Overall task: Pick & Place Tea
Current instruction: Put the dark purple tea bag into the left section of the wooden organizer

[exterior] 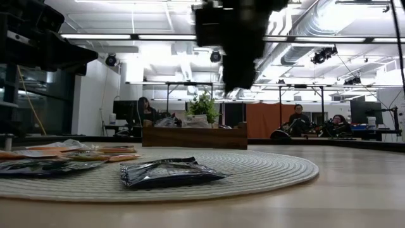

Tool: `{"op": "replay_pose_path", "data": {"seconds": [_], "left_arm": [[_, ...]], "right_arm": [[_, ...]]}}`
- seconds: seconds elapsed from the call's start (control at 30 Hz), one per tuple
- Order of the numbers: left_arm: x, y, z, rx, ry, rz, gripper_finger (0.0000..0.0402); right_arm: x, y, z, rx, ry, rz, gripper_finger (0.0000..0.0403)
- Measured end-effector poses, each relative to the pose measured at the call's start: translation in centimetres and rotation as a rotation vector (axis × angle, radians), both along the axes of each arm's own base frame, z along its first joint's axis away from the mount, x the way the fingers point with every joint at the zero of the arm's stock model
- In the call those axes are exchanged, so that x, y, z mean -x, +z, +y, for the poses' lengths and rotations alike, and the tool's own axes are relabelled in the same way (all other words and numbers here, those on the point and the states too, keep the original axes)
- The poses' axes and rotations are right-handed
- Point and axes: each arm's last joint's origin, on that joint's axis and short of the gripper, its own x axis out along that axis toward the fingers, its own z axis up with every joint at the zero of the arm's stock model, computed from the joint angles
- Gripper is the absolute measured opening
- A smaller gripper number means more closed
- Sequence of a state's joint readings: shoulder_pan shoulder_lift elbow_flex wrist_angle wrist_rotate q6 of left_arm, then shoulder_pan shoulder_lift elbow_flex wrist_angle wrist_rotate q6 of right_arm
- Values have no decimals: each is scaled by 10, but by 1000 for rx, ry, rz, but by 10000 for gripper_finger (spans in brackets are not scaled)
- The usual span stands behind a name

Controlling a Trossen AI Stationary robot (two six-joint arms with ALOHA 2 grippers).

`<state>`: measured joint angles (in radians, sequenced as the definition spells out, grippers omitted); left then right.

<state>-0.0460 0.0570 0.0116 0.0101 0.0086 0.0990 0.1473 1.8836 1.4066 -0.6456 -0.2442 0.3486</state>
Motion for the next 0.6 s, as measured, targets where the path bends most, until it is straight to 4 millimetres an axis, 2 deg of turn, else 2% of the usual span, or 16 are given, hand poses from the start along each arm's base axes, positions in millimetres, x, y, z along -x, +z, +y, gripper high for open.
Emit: {"op": "replay_pose_path", "data": {"seconds": [0.17,0.3,0.47,0.6], "left_arm": [[0,0,0,0,0,0,1],[0,0,0,0,0,0,1],[0,0,0,0,0,0,1],[0,0,0,0,0,0,1]], "right_arm": [[31,-12,38,-38,8,-9,0],[44,-19,64,-86,-54,22,0],[48,-12,88,-166,-232,50,0],[43,-3,94,-232,-440,64,0]]}}
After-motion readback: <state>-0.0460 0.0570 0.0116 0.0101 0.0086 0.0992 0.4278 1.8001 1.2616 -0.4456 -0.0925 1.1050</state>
